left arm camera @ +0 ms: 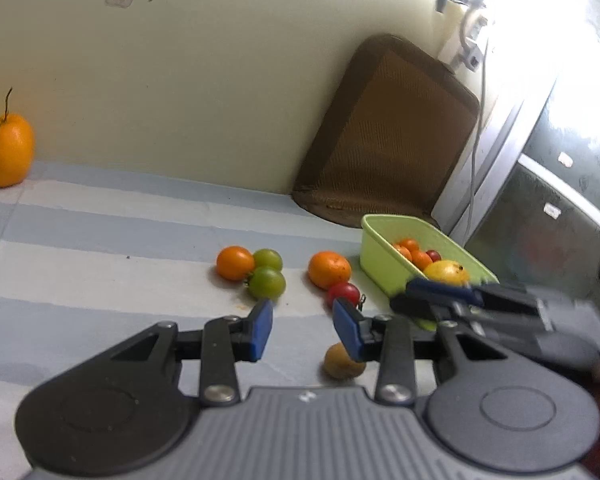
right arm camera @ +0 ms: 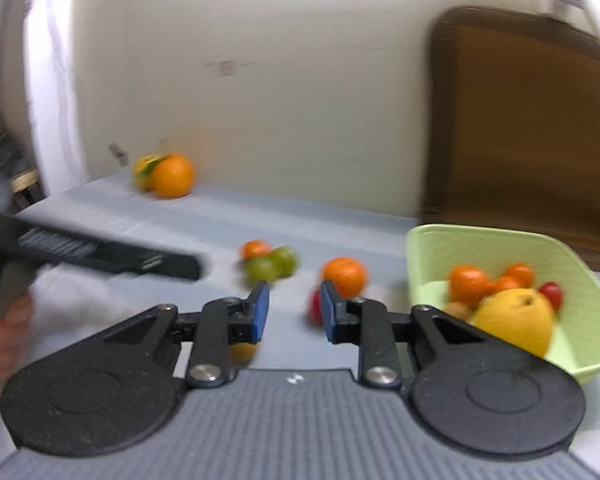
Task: Organize fruits
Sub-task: 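Grasp a brown kiwi with the left gripper while the right gripper grasps a red cherry tomato, then lower the kiwi into the basin with the left gripper while the right gripper releases its tomato there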
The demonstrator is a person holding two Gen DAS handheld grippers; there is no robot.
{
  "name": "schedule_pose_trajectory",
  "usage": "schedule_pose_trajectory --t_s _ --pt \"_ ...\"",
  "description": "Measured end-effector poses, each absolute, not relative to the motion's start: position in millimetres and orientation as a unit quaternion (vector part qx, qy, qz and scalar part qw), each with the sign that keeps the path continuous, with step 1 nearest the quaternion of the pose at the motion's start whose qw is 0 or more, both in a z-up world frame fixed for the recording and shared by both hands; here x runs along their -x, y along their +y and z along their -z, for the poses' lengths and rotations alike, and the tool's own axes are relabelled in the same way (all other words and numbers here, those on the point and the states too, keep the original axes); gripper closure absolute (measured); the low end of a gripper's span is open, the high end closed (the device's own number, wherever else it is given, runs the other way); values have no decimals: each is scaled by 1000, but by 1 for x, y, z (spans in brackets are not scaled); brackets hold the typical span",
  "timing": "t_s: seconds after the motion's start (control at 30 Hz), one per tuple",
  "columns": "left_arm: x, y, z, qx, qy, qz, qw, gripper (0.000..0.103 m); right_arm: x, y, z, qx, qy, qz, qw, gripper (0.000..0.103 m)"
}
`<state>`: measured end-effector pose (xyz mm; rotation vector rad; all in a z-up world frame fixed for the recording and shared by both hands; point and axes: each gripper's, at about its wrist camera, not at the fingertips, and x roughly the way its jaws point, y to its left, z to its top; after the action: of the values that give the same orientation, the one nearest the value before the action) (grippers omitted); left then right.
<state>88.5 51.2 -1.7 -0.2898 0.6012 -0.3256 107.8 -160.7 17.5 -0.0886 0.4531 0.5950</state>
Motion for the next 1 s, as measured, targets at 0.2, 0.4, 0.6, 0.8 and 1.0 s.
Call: schedule_pose_trajectory --t_s 0.2,0.4,0.6,0.8,1.0 --pt "-81 7 12 36 299 177 937 61 -136 -129 0 113 243 -276 923 73" --pt "-81 -20 23 -32 302 182 935 60 -140 -122 11 153 248 -268 918 74" --pt "-83 -14 28 -20 312 180 933 72 -132 -115 18 206 228 -255 917 74" --pt "-73 -14 16 -24 297 184 937 73 -104 -136 -1 176 178 -252 935 75" --pt "-85 -24 -17 11 266 214 940 73 -82 -200 -23 98 138 -187 968 75"
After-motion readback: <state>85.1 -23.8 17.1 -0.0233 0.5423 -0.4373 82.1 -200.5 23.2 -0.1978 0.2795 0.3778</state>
